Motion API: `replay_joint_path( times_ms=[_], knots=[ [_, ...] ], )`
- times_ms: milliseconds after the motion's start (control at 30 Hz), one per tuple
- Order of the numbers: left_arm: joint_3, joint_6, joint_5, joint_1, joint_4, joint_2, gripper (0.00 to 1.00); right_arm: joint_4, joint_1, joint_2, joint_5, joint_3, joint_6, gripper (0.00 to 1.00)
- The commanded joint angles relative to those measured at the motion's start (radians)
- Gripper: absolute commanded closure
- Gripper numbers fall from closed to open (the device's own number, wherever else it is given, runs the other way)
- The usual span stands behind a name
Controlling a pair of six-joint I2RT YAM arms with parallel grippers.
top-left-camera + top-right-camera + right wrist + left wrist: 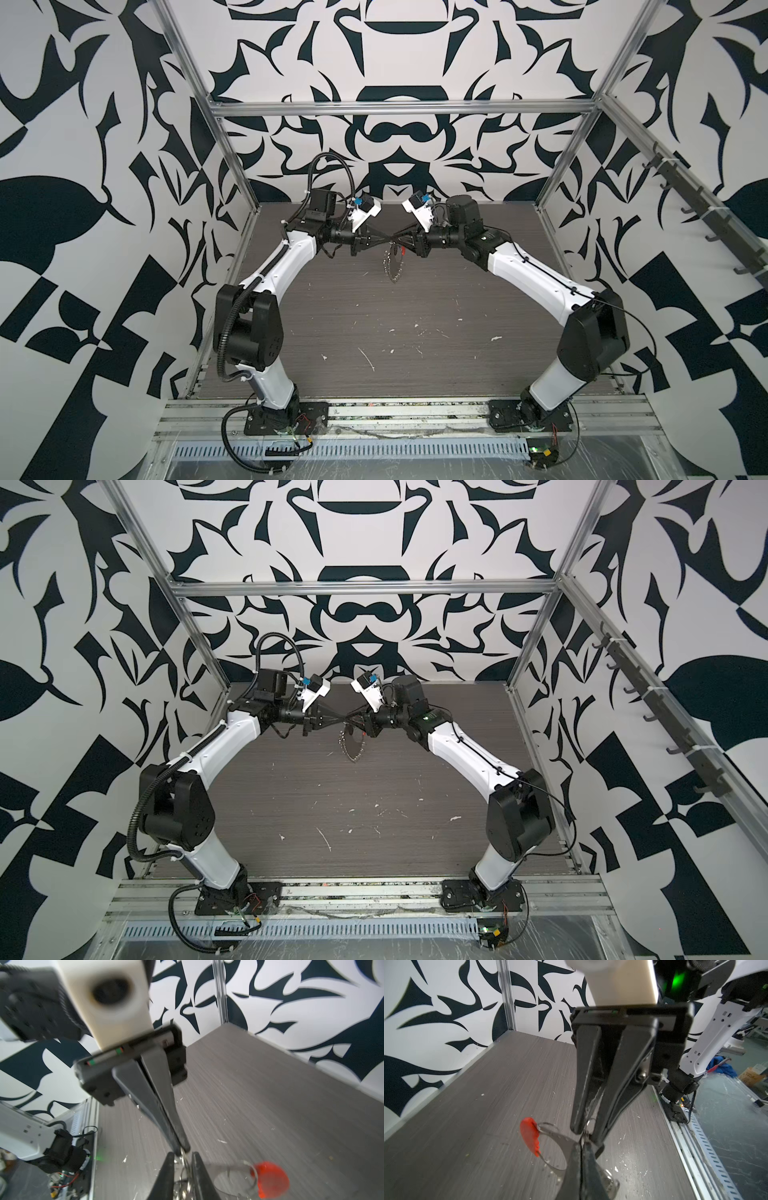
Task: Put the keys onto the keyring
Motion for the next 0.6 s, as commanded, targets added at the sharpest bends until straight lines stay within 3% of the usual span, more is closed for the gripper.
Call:
replay_joint_path(
  times_ms=[0,167,400,567],
  knots=[
    [-0.123,-0.343,-0.020,-0.009,0.471,-0.077,1.00,0.169,-0.036,-0.078,-0.048,-0.050,0.159,0.62],
    [-0.228,-0.525,-0.088,-0.015,0.724,-0.115,1.00,0.377,-0.105,-0.105,-0.091,-0.146,0.364,0.57],
    [-0.243,-0.595,-0.115,-0.040,0.774,-0.132,1.00,0.433,-0.106,-0.096,-0.120,-0.187,0.422,0.57],
    [-0.237,-0.594,-0.118,-0.041,0.755,-0.136,1.00,0.576,-0.104,-0.075,-0.181,-0.203,0.525,0.56]
  ],
)
